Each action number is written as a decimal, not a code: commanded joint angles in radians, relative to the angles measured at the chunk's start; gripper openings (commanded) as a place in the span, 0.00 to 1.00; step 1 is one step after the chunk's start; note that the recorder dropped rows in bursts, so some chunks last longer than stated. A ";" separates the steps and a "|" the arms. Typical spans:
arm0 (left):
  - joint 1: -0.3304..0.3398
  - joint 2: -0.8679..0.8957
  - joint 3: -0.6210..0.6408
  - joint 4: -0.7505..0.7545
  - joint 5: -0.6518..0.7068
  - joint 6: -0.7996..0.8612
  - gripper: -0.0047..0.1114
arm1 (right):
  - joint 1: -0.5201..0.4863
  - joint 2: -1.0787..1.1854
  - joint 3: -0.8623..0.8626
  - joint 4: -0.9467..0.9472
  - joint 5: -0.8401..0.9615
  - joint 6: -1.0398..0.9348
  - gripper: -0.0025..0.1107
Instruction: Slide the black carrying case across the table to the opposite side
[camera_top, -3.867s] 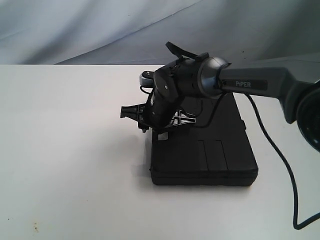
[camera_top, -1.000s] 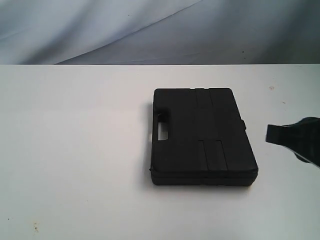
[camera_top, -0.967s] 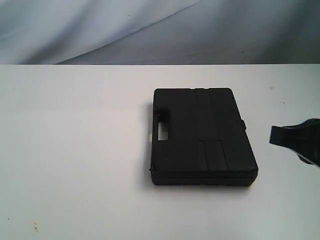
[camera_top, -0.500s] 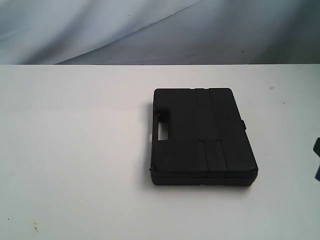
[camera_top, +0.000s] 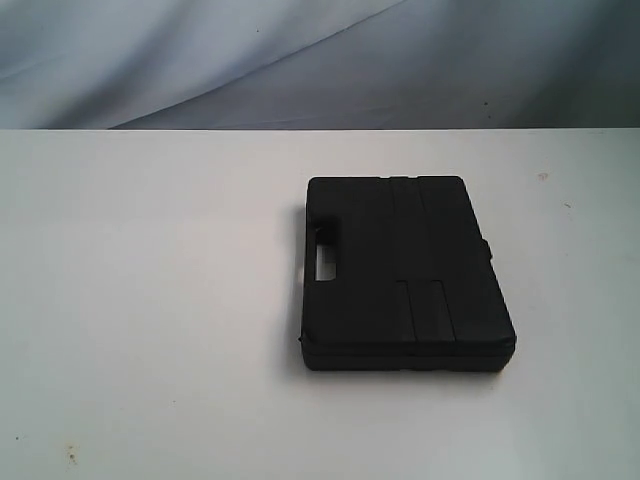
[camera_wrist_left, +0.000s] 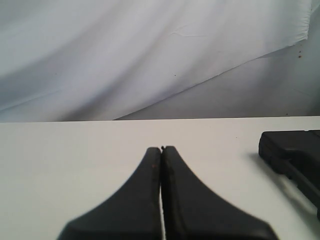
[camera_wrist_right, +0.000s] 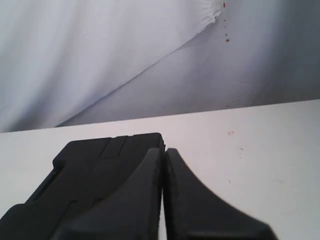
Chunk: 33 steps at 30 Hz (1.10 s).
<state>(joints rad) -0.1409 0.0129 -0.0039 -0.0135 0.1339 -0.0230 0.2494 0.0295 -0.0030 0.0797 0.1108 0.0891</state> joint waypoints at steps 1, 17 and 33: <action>0.002 -0.005 0.004 0.001 -0.003 -0.002 0.04 | -0.009 -0.029 0.003 0.011 0.009 -0.022 0.02; 0.002 -0.005 0.004 0.001 -0.003 -0.002 0.04 | -0.009 -0.029 0.003 0.039 -0.004 -0.120 0.02; 0.002 -0.005 0.004 0.001 -0.003 -0.002 0.04 | -0.009 -0.029 0.003 0.039 0.006 -0.131 0.02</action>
<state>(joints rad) -0.1409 0.0129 -0.0039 -0.0135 0.1339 -0.0230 0.2494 0.0053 -0.0030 0.1099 0.1147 -0.0309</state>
